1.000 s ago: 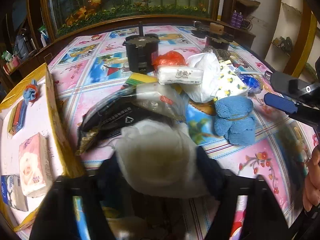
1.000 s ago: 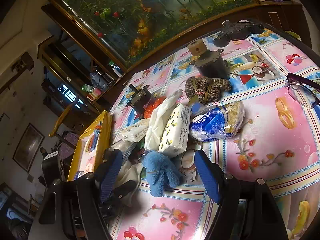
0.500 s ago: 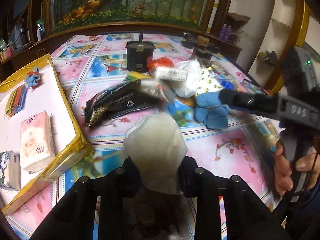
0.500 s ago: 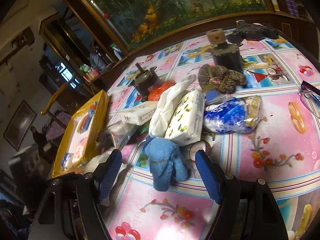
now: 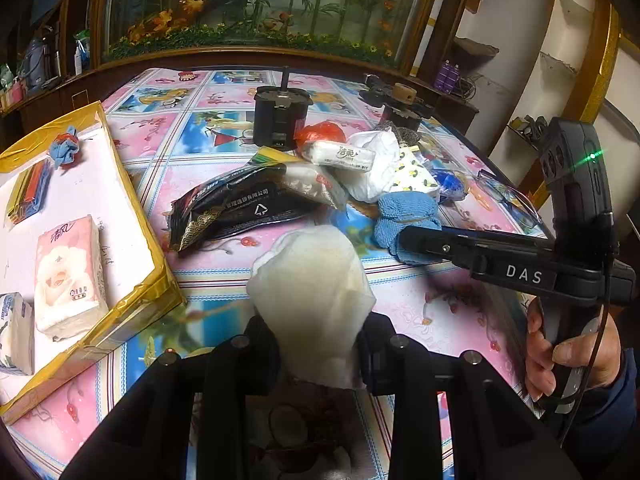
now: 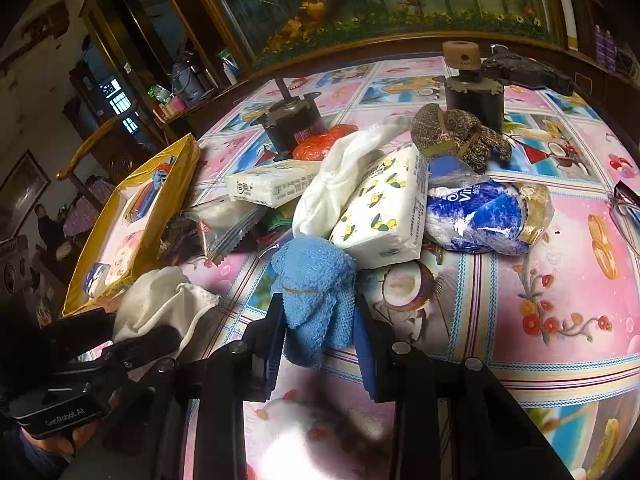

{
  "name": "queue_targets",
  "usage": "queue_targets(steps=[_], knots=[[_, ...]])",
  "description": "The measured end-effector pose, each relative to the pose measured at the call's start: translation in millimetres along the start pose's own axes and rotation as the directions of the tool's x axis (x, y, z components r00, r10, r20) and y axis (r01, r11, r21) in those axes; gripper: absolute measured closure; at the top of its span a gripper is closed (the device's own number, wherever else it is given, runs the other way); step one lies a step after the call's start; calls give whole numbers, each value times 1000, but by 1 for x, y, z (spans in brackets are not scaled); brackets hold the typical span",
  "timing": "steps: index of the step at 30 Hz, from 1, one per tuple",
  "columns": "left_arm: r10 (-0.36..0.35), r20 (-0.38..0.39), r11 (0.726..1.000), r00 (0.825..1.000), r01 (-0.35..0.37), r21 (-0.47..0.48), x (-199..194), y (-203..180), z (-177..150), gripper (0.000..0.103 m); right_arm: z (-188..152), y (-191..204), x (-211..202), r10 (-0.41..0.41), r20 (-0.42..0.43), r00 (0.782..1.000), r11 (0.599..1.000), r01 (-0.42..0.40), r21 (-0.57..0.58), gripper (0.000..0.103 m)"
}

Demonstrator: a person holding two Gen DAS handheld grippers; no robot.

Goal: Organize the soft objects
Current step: 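Grasp the blue knitted sock with the right tool while the left carries the white cloth toward the box, then lower the white cloth and blue sock into the box and open both tools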

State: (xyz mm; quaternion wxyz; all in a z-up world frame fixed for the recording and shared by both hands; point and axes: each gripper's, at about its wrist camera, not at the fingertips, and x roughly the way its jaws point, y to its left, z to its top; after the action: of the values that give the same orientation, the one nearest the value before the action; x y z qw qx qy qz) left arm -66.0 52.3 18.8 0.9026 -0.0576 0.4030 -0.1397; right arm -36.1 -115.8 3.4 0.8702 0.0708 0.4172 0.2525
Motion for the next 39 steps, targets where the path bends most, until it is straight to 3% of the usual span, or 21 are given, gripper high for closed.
queue_targets(steps=[17,25,32,39], knots=[[23,54,1000,998,-22,-8,-18,2,1,73,3,9,-18,79,78,994,997,-79,-9,69],[34,130,998,991,-28,-48,-52,20,13,73,13,46,-13,155,71,985,988,-154,-29,68],[118,188,983,975,-87,-164,-87,78,19,73,41,98,3,195,18,981,977,-192,-89,68],[236,178,935,955,-173,-308,-107,161,17,73,70,158,38,212,-34,977,965,-215,-151,68]])
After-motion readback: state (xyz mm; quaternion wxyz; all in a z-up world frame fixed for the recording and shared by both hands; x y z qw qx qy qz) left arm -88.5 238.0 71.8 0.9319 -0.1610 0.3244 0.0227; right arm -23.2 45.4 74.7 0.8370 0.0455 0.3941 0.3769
